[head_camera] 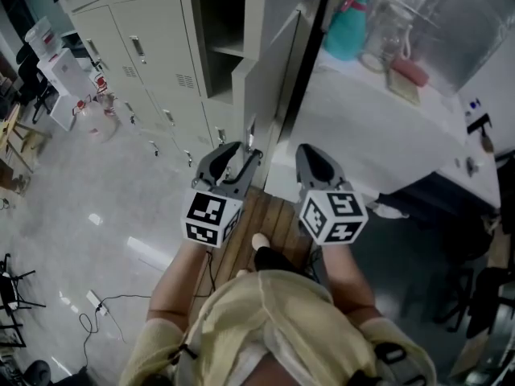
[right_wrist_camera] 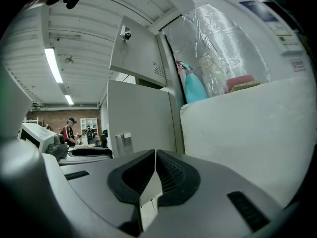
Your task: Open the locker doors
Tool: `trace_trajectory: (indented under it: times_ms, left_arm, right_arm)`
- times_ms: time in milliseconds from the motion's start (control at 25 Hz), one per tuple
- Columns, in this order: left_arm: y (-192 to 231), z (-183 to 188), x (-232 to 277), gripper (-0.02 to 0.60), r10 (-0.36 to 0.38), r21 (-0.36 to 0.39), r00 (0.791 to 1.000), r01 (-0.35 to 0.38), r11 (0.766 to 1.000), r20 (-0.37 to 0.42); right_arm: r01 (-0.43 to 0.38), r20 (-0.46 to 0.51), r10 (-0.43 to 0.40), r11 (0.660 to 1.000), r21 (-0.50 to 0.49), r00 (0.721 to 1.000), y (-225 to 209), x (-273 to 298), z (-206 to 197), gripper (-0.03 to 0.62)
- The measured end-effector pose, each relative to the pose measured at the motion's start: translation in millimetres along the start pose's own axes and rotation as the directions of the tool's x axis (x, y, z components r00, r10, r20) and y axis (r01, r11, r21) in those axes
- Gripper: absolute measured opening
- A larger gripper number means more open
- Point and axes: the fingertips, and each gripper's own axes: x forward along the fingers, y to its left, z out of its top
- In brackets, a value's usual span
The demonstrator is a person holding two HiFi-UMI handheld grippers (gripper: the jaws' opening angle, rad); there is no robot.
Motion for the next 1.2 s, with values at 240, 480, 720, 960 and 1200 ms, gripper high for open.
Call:
trace_trajectory:
  times_ms: [240,480,720,960,1200]
  left_arm:
    - [0,0,-12,0.161,0.002,-0.038,1.000,-0.001,0.999,0.010]
    - [1,1,-31,0.161,0.021,-0.074,0.999,-0.019,0.997,0.031]
    - [9,3,-52,0.161,0.063,-0.127,0.997,-0.056,0.990,0.053]
    - [23,8,-72,0.155,0.123,-0.172,0.988,-0.107,0.979,0.090]
    - [37,5,-86,0.109,0.187,-0.207,0.978,-0.166,0.964,0.090]
  right_arm:
    - [0.020,0.012,-0.020,1.000,0.008,1.000,-7,-6,4,0.006]
    - [0.025,0.020,-0.025,1.000,0.013,0.999,-7,-12,5,0.006]
    - [0.028,0.031,-0.028,1.000,0.012,0.999,-4,-19,9,0.008]
    - [0.024,0.037,-0.025,0.999,0.022,0.999,-3,-24,11,0.006]
    - [-0.012,0.065,0.010,0.999,0.031,0.998,0,-27,18,0.006]
